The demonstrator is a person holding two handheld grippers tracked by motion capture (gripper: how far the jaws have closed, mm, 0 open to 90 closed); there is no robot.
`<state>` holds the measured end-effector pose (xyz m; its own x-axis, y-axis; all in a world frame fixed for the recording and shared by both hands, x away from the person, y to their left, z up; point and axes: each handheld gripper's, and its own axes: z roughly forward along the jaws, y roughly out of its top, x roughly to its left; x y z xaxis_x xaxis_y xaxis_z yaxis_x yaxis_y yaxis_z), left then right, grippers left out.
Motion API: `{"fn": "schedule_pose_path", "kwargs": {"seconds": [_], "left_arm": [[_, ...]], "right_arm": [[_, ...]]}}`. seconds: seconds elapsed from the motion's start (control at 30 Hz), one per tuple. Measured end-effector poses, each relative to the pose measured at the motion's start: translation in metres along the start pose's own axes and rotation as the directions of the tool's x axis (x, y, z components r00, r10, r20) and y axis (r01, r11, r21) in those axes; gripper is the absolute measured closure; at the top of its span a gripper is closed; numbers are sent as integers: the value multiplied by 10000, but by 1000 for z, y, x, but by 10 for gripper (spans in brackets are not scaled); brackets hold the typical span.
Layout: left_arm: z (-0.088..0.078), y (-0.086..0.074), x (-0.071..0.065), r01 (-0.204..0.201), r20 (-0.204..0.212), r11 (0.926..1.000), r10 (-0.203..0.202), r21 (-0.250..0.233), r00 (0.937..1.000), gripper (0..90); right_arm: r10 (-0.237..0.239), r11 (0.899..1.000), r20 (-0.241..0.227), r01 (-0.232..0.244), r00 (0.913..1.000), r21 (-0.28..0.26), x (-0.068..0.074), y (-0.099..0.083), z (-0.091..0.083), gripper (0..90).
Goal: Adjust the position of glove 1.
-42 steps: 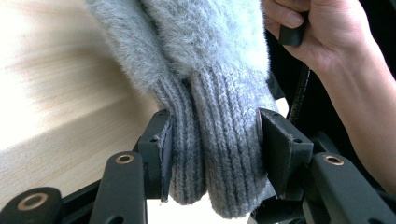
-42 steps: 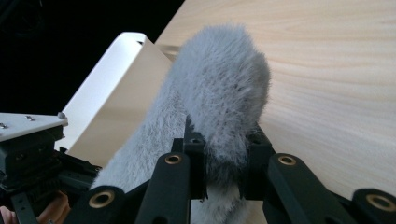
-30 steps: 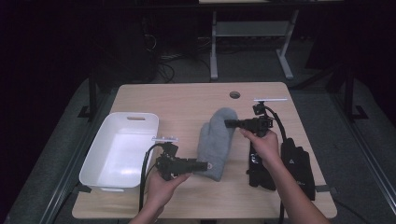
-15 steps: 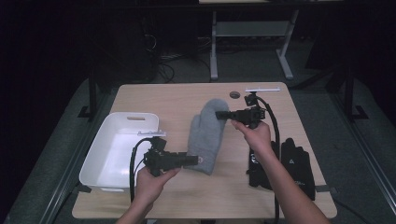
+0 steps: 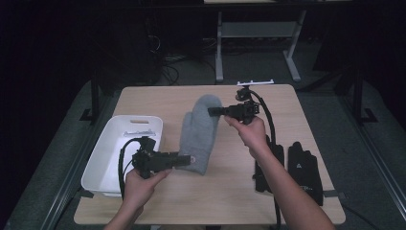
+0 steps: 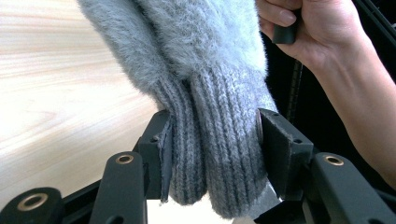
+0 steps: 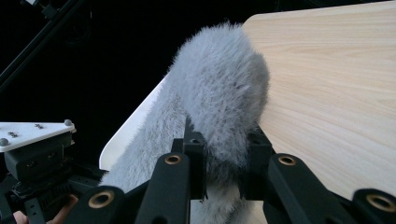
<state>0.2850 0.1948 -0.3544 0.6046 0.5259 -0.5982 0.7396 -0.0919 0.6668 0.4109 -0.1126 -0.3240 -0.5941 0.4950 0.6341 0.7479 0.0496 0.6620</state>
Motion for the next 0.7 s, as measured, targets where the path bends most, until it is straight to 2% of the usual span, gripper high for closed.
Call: {"fn": "schedule_pose_path", "kwargs": {"seconds": [0.27,0.7], "left_arm": [[-14,1,3,12,-87,9999,-14,-159,10000,493],[-37,4,6,40,-328,9990,-55,-456,9994,492]], "right_arm": [[-115,9997,-66,117,9999,224,12,10,12,762],[-295,9992,-166,299,9994,261,29,23,30,762]]}}
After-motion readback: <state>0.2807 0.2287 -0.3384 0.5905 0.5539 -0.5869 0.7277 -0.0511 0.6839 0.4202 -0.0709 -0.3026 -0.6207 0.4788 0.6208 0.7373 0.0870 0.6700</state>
